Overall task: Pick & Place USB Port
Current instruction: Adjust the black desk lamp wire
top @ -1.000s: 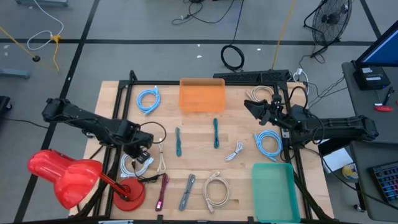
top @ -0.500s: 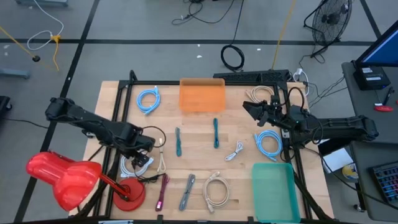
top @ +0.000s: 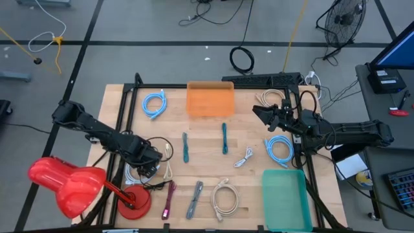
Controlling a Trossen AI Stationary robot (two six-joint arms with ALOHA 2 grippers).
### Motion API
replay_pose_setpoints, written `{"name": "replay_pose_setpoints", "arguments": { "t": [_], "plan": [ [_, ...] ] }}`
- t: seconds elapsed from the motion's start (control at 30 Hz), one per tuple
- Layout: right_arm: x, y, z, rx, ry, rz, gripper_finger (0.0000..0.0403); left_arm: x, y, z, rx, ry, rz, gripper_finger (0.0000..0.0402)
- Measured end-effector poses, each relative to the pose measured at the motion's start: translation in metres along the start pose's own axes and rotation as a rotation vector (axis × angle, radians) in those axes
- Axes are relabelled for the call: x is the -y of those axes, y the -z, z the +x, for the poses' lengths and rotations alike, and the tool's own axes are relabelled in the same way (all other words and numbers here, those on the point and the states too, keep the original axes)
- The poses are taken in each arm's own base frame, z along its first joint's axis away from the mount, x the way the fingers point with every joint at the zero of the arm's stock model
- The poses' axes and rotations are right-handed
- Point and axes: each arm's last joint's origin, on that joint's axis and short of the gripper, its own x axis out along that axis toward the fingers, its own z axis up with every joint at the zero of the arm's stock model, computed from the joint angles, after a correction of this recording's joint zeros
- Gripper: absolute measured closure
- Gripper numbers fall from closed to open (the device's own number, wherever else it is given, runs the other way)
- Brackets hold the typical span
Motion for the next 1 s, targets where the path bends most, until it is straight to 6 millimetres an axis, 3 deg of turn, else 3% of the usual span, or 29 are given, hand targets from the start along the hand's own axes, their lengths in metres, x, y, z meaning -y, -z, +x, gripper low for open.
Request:
{"name": "replay_pose_setpoints", "arguments": {
  "t": [0.4, 0.7, 1.0],
  "plan": [
    [-0.0009, -0.0011, -0.0001, 0.012, -0.008, -0.002, 0.0248, 0.0002, 0.0017, 0.0007, -0.002, -0.004, 0.009, 0.0153],
    [-0.0008, -0.0011, 0.0000, 0.013, -0.008, -0.002, 0.0248, 0.0002, 0.0014, 0.0007, 0.008, -0.006, 0.040, 0.0232],
    [-0.0019, -0.0023, -0.0001, 0.023, -0.017, 0.004, 0.0248, -0.0001, 0.0014, 0.0006, 0.012, -0.009, 0.056, 0.0278]
  ]
}}
